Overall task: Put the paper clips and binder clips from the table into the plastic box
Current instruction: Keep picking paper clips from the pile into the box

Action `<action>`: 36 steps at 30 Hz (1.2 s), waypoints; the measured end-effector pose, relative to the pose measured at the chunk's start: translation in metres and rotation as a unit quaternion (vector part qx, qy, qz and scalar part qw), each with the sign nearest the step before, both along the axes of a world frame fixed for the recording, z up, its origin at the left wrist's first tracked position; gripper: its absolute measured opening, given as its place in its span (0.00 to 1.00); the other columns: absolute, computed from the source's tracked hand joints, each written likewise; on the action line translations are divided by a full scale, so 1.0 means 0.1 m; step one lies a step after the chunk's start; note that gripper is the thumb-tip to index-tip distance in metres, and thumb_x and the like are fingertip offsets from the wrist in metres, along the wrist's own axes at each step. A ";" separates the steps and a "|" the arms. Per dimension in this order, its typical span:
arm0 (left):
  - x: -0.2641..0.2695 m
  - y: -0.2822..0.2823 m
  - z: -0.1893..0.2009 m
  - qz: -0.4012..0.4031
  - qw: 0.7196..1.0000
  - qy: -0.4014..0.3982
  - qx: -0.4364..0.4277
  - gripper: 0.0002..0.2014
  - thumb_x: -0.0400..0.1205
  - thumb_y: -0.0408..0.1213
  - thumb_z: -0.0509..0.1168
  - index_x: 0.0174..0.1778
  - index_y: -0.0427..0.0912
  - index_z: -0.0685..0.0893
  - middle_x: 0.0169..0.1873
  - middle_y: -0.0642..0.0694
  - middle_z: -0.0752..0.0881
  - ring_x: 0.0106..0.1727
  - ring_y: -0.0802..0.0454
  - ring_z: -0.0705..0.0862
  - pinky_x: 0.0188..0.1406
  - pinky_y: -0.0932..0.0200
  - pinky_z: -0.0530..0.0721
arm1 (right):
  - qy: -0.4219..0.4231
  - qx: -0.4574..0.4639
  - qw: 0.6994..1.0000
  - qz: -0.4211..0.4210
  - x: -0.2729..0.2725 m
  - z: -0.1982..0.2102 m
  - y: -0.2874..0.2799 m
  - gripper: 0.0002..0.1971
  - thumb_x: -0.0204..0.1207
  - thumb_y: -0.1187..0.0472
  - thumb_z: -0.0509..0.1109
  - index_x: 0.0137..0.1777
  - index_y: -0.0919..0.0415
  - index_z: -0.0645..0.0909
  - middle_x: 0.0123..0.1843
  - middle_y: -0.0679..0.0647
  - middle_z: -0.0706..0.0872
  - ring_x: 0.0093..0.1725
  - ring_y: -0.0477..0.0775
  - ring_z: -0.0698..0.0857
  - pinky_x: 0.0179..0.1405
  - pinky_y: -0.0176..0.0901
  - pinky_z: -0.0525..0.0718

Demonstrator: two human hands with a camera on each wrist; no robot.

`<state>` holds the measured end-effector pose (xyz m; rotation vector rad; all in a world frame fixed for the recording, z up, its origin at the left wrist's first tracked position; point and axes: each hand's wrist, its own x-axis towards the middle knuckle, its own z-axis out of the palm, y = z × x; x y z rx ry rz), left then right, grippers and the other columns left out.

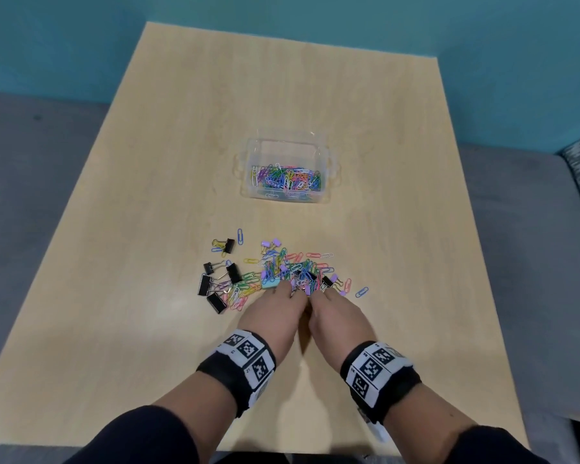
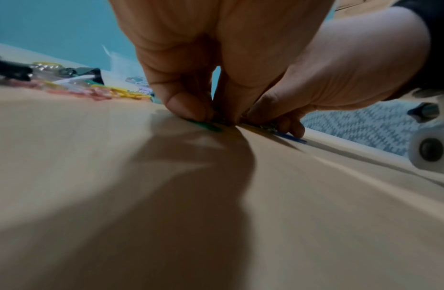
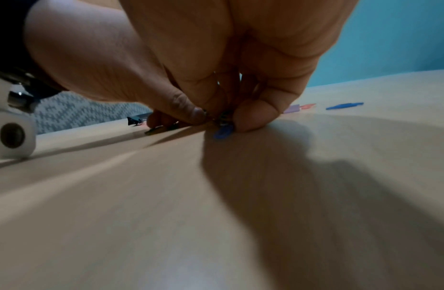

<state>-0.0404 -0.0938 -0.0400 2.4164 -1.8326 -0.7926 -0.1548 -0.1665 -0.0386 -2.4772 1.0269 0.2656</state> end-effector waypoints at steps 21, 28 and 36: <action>0.97 -0.52 0.57 0.249 0.925 0.274 -0.084 0.08 0.79 0.36 0.68 0.34 0.44 0.80 0.23 0.46 0.83 0.20 0.52 0.82 0.22 0.57 0.81 | -0.167 0.377 0.890 -0.195 0.32 0.58 -1.00 0.05 0.73 0.74 0.68 0.39 0.66 0.79 0.23 0.55 0.80 0.17 0.48 0.77 0.15 0.34 0.73; 1.59 -1.43 0.76 0.253 0.943 0.149 -0.157 0.06 0.78 0.37 0.67 0.36 0.42 0.81 0.27 0.44 0.86 0.28 0.46 0.88 0.32 0.52 0.87 | -0.240 0.248 0.905 -0.251 1.20 0.65 -1.82 0.12 0.73 0.71 0.70 0.32 0.59 0.74 0.26 0.59 0.79 0.16 0.48 0.78 0.20 0.42 0.82; 1.56 -1.18 0.72 0.235 0.948 0.133 -0.167 0.13 0.80 0.38 0.65 0.61 0.47 0.81 0.52 0.45 0.83 0.39 0.43 0.87 0.45 0.48 0.86 | -0.129 0.124 0.975 -0.133 0.92 0.64 -1.86 0.12 0.77 0.59 0.66 0.58 0.60 0.82 0.50 0.60 0.88 0.48 0.61 0.88 0.52 0.58 0.86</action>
